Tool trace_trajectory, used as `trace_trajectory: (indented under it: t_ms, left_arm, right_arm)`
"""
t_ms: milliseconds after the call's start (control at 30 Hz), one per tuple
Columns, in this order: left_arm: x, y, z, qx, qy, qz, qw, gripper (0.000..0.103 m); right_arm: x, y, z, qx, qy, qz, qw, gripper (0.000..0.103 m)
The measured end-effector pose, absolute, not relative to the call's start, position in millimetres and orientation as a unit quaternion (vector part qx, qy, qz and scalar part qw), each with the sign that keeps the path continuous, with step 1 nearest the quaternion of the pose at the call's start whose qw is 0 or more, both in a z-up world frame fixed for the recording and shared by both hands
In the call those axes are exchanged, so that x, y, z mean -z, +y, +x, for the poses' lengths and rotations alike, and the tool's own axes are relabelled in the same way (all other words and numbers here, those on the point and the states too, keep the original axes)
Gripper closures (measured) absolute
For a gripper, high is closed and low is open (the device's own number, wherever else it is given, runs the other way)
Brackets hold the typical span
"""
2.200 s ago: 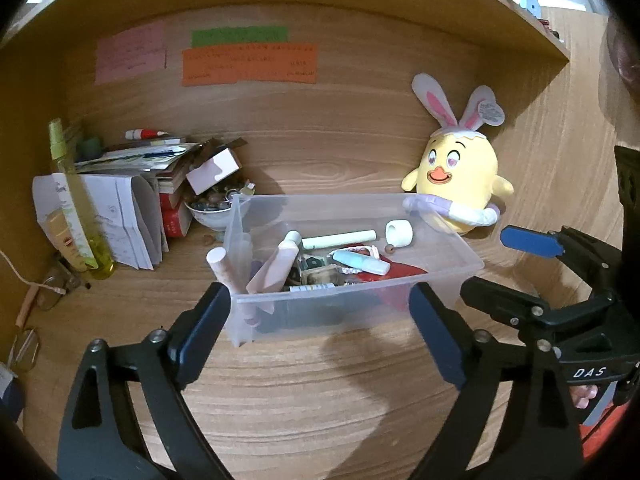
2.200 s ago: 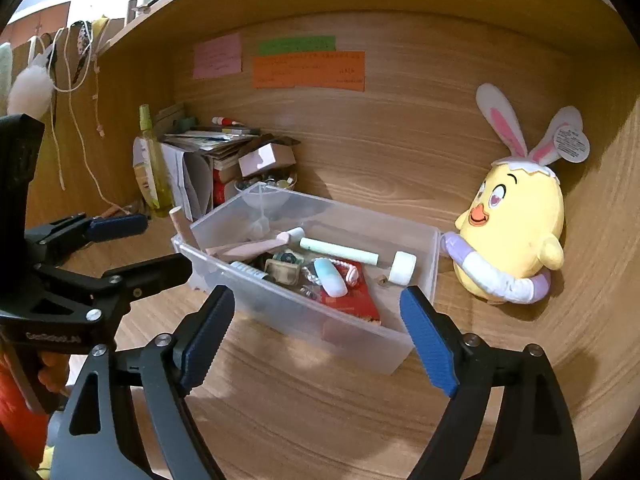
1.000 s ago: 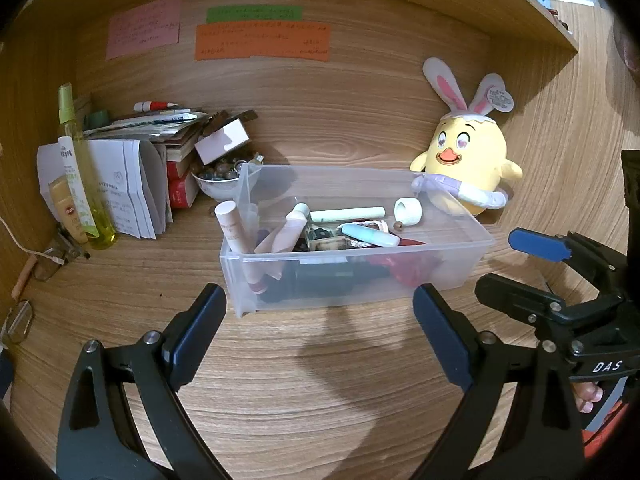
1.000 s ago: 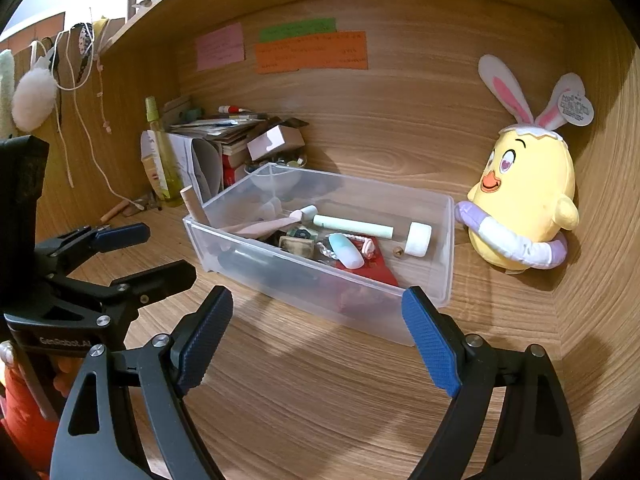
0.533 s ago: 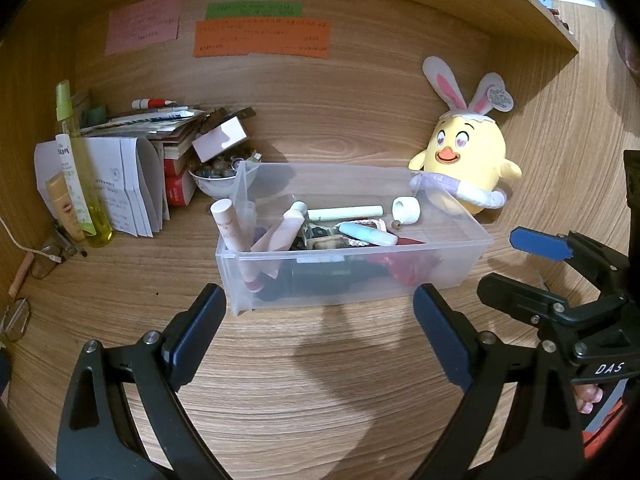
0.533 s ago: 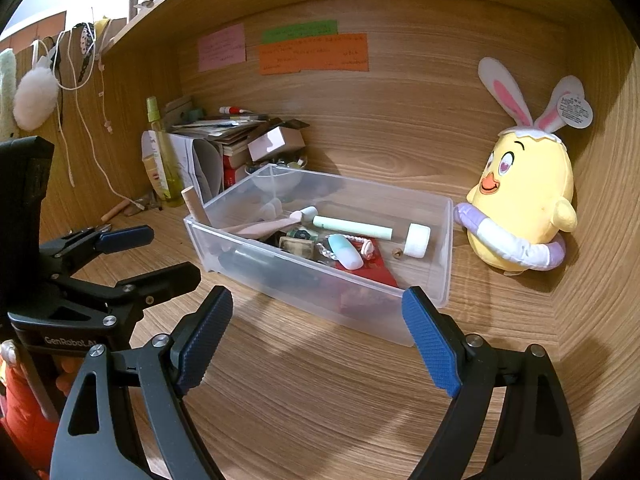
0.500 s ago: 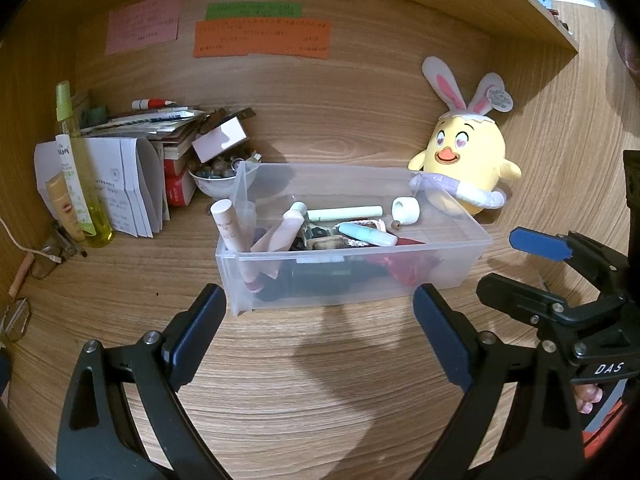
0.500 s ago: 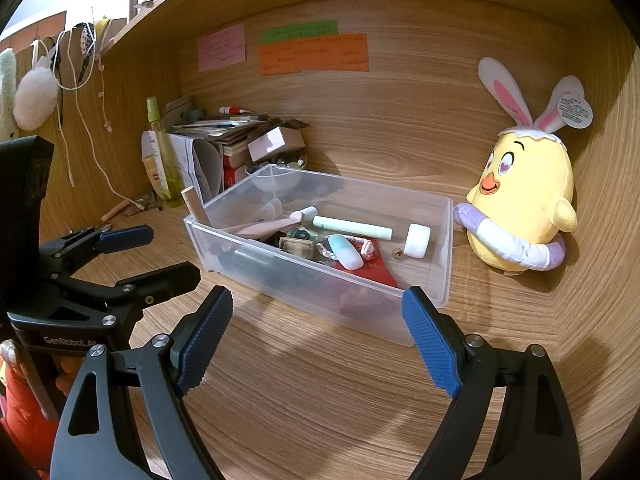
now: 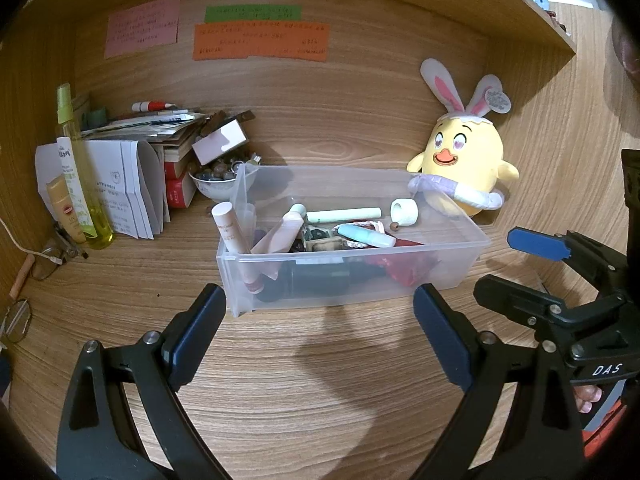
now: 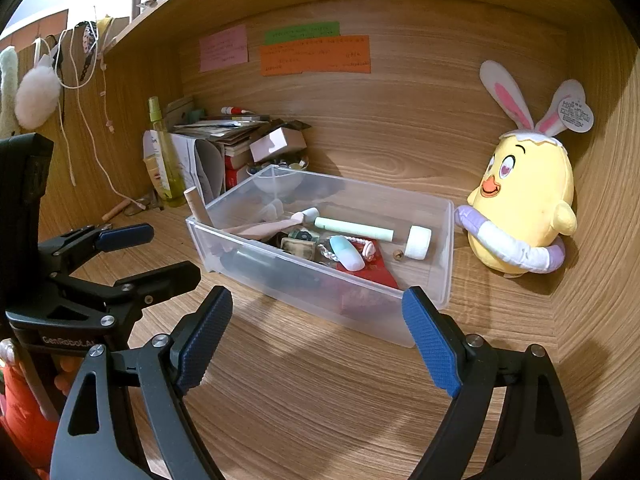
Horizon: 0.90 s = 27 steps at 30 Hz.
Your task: Organize objects
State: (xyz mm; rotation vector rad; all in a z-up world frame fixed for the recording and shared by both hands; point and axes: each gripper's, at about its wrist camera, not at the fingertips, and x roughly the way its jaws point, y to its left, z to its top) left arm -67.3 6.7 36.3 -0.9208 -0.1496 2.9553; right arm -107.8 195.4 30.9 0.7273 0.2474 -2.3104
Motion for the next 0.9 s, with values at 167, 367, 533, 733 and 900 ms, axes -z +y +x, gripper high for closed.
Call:
trace_trajectory:
  t_ms: [167,367,533,733,900]
  left_arm:
    - [-35.7,7.1,-67.1,-0.954,-0.048,-0.297,0.020,0.007]
    - [-35.4,6.7,-66.4,-0.954,-0.050,-0.296,0.023,0.007]
    - [-35.5,9.2,-64.7,-0.953,-0.045,-0.297,0.031,0.007]
    - [-34.1,12.6,-63.8,-0.953,-0.042,-0.297,0.029,0.007]
    - [-33.5,12.8,-63.8,-0.953,-0.046,-0.297,0.029,0.007]
  right_arm:
    - [-31.7,194.4,-106.8,0.890,0.099,0.278,0.348,0.018]
    - [-31.4,194.4,-107.0,0.890,0.099,0.278,0.348,0.018]
    - [-31.2,194.5,-107.4,0.890,0.099,0.278,0.348,0.018]
    - [-31.0,194.6,-107.4,0.890,0.099,0.278,0.346,0.018]
    - [-29.2,194.6,-108.8,0.890,0.097,0.282,0.344,0.017]
